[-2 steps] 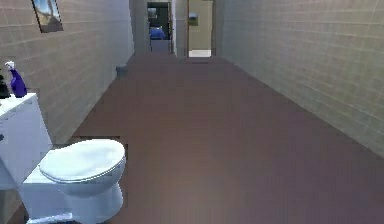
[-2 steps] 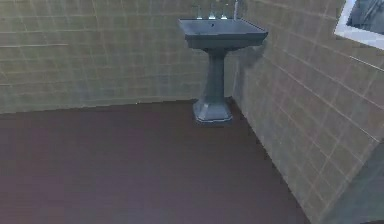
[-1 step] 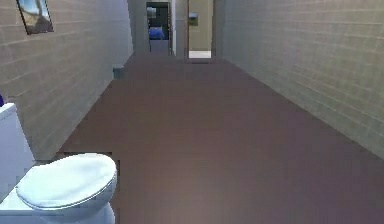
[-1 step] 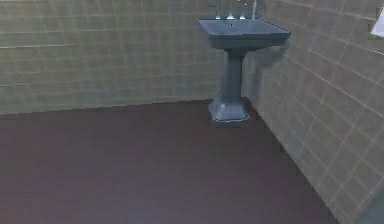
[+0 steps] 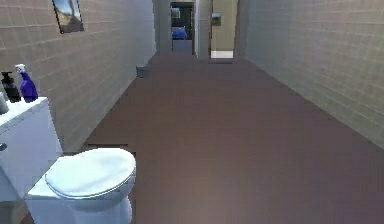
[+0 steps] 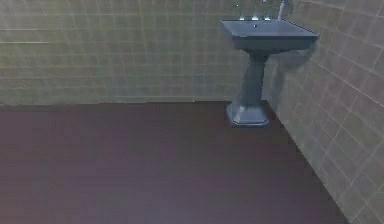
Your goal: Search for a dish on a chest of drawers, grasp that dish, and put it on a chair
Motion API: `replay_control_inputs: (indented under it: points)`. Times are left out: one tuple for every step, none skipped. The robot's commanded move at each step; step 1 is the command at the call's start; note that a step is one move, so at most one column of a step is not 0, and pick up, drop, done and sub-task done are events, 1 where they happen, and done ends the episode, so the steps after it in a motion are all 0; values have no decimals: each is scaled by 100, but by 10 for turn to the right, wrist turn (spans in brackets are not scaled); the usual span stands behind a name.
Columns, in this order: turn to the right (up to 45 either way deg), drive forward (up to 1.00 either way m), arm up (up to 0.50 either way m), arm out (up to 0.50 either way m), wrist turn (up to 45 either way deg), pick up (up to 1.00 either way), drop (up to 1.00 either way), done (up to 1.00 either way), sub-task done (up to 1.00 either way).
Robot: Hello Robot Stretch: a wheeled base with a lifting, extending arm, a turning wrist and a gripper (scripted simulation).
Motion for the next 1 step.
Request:
replay_control_inputs:
  points:
    - [0, 85, 0, 0, 0, 0, 0, 0, 0]
